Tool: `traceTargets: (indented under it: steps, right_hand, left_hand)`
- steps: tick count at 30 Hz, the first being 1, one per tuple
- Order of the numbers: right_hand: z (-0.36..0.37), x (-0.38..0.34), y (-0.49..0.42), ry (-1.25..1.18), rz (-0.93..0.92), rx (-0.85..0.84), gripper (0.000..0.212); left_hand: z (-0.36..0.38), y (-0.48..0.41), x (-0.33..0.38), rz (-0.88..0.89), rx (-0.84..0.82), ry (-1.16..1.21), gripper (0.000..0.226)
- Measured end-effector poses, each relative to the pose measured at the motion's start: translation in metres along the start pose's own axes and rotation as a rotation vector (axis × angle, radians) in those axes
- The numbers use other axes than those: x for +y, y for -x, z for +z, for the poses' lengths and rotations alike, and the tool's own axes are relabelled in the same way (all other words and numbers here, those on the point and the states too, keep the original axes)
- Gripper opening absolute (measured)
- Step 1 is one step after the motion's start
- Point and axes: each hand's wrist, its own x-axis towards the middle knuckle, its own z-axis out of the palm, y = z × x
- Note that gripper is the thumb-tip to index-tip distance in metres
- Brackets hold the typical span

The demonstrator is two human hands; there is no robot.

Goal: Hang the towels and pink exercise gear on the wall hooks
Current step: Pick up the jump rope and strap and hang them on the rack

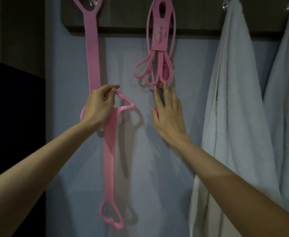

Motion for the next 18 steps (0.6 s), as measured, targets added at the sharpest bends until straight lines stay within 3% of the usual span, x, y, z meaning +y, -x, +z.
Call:
traceTargets:
  steps: [8,11,15,18]
  right_hand:
    - [-0.028,-0.010,0.020,-0.063,-0.013,-0.023,0.058]
    - [-0.043,-0.018,0.022,-0.125,-0.056,0.084,0.051]
    - [-0.061,-0.035,0.013,-0.388,-0.081,0.182,0.039]
    - [-0.069,-0.055,0.003,-0.733,0.006,0.026,0.037]
  left_hand:
    - [-0.018,0.009,0.030,0.020,0.003,-0.042,0.027]
    - [-0.028,0.011,0.039,0.049,-0.003,-0.035,0.023]
    - [-0.041,0.013,0.045,0.019,-0.041,0.088,0.013]
    - [-0.055,0.017,0.048,0.008,-0.135,0.164,0.009]
